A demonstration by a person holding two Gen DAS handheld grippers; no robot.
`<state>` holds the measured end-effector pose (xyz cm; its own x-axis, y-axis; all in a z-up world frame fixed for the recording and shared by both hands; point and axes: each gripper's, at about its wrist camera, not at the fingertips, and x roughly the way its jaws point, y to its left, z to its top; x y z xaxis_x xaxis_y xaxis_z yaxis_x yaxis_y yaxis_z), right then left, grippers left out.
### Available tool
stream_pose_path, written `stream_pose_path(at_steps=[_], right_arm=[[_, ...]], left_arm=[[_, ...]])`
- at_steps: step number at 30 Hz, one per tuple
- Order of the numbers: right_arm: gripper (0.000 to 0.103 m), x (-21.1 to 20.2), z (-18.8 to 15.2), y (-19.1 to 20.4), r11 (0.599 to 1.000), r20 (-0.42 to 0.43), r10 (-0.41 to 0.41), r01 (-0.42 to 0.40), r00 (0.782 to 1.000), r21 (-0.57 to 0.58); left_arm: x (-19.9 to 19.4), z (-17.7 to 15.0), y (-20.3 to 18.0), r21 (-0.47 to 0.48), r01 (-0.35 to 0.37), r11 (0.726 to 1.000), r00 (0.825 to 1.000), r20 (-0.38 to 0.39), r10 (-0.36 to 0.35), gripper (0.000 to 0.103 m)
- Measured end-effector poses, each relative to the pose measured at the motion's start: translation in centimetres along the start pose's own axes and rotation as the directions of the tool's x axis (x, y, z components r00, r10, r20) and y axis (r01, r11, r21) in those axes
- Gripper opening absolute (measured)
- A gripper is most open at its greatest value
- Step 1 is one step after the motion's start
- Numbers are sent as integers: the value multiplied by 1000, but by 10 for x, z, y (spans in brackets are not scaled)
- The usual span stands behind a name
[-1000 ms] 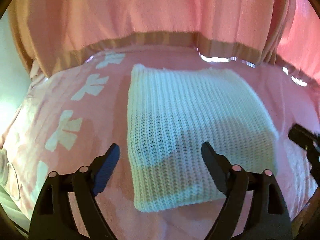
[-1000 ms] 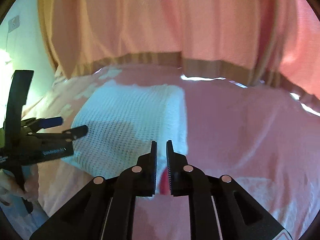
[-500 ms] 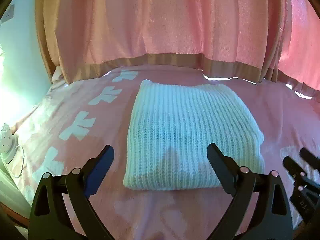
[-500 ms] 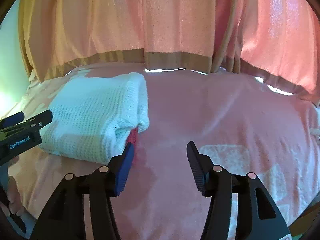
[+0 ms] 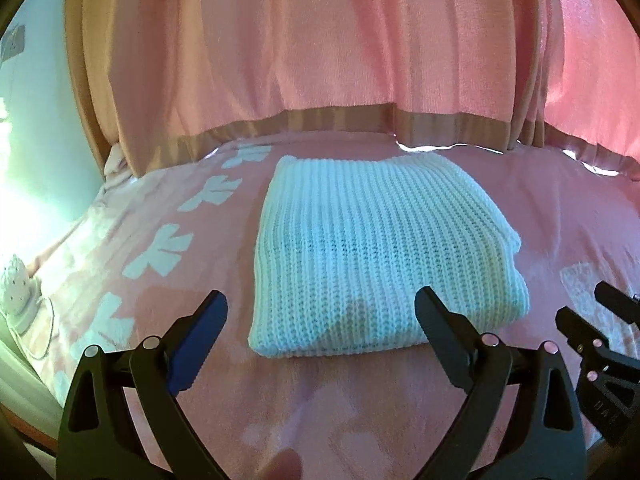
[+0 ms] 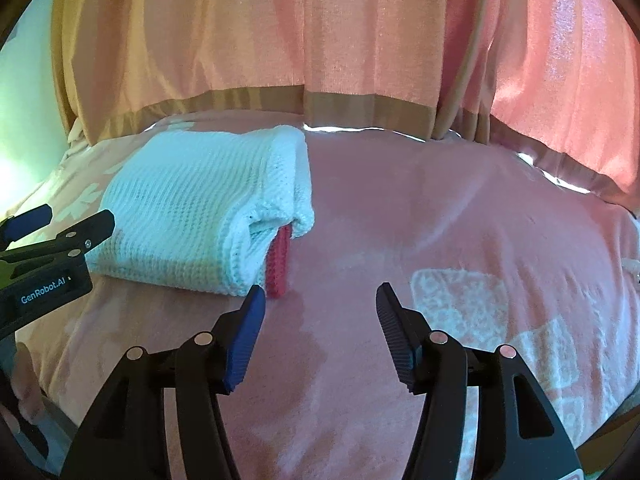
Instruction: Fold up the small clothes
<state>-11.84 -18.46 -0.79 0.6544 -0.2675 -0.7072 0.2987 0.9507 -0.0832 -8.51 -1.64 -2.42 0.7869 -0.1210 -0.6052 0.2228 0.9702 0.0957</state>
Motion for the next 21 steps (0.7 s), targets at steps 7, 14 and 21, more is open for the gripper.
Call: stream_pose_path(at_steps=[7, 14, 21], right_arm=[[57, 3, -1, 5, 1000, -7, 9, -9, 1000, -5], [58, 6, 1, 9, 1000, -8, 27, -27, 1000, -10], [63, 4, 3, 13, 999, 5, 33, -33, 999, -10]], left_arm=[[3, 1, 4, -27, -2, 1000, 1000, -18, 1, 92], [9, 0, 5, -31, -2, 1000, 999, -42, 1, 92], [11, -4, 11, -71, -6, 997, 999, -45, 3, 97]])
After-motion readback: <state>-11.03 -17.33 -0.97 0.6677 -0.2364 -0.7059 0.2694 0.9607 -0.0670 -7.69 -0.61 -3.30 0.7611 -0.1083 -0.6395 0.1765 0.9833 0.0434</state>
